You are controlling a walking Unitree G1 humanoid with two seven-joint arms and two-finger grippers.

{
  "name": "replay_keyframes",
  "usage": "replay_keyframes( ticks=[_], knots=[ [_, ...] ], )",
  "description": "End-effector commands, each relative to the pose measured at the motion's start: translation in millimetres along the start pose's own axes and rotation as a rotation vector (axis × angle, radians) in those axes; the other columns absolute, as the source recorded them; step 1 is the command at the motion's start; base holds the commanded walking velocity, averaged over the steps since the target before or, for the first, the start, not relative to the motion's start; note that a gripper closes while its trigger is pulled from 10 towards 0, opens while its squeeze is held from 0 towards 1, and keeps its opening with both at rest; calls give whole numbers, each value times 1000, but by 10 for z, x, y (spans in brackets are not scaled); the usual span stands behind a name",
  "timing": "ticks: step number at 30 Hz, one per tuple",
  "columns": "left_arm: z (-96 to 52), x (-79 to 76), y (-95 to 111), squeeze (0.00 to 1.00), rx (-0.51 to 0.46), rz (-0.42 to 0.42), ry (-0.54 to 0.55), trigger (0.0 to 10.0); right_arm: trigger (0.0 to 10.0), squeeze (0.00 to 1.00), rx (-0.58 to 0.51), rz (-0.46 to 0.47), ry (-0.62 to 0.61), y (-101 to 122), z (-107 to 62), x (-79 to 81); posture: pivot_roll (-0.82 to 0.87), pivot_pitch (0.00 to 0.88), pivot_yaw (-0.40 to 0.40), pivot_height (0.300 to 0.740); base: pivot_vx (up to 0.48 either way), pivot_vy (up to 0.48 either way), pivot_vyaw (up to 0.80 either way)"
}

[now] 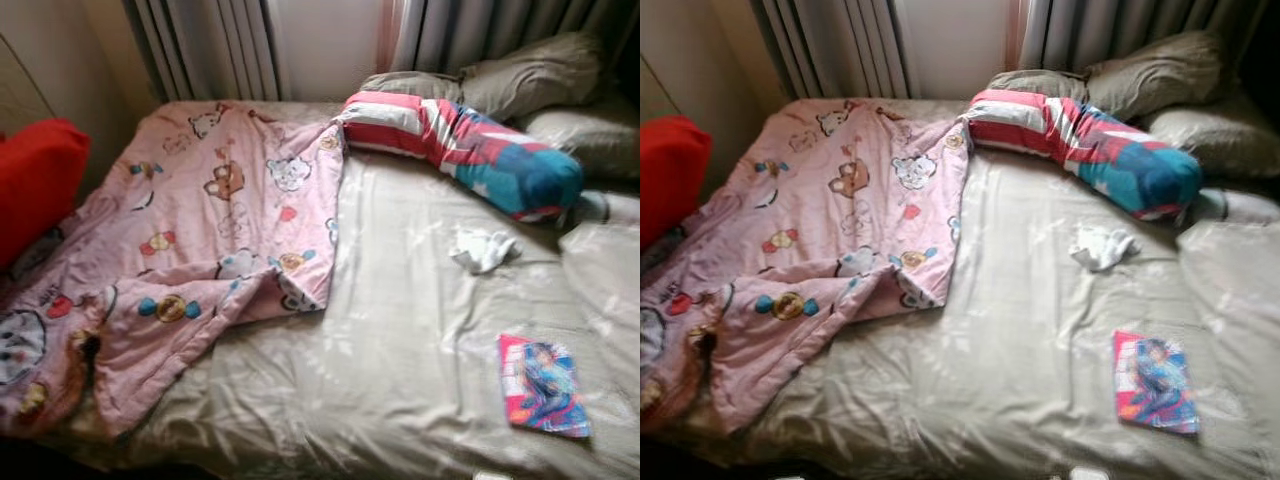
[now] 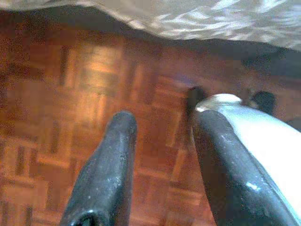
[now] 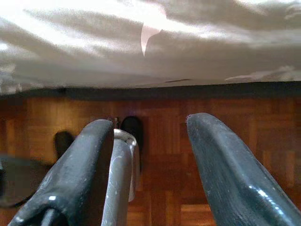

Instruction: Clean up the room

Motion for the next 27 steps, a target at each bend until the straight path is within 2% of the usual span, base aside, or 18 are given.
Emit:
replay_keyframes(
  ticks=[1,5,9,17,27],
  knots=[
    [-28,169,-82,0,26,9,30,10000,10000,0,33,6,9,-108,-5,91,-42,204,25,740,0,409,0],
    [-36,245,-60,0,17,7,35,10000,10000,0,29,7,17,-76,8,145,-42,197,26,740,0,412,0],
    [-41,287,-42,0,10,7,37,10000,10000,0,26,6,18,-71,6,128,-42,197,26,740,0,413,0],
    [-46,318,-26,0,0,10,36,10000,10000,0,23,-3,15,-75,-5,61,-42,175,26,740,0,413,0],
    [-52,321,-53,0,2,3,39,10000,10000,0,20,-18,19,-63,0,86,-43,156,15,740,0,412,0]
  ],
)
Point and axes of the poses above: a point about 5 cm out from each wrist's last joint towards the gripper, its own z axis pointing out of the wrist towards the gripper, its own y axis along the axis of the wrist's last joint, x = y × z, the point moved 5 cm from there along z, pointing out of the wrist towards the gripper, and after that the axes turned 2 degrees about -z, right-handed, at the moved point
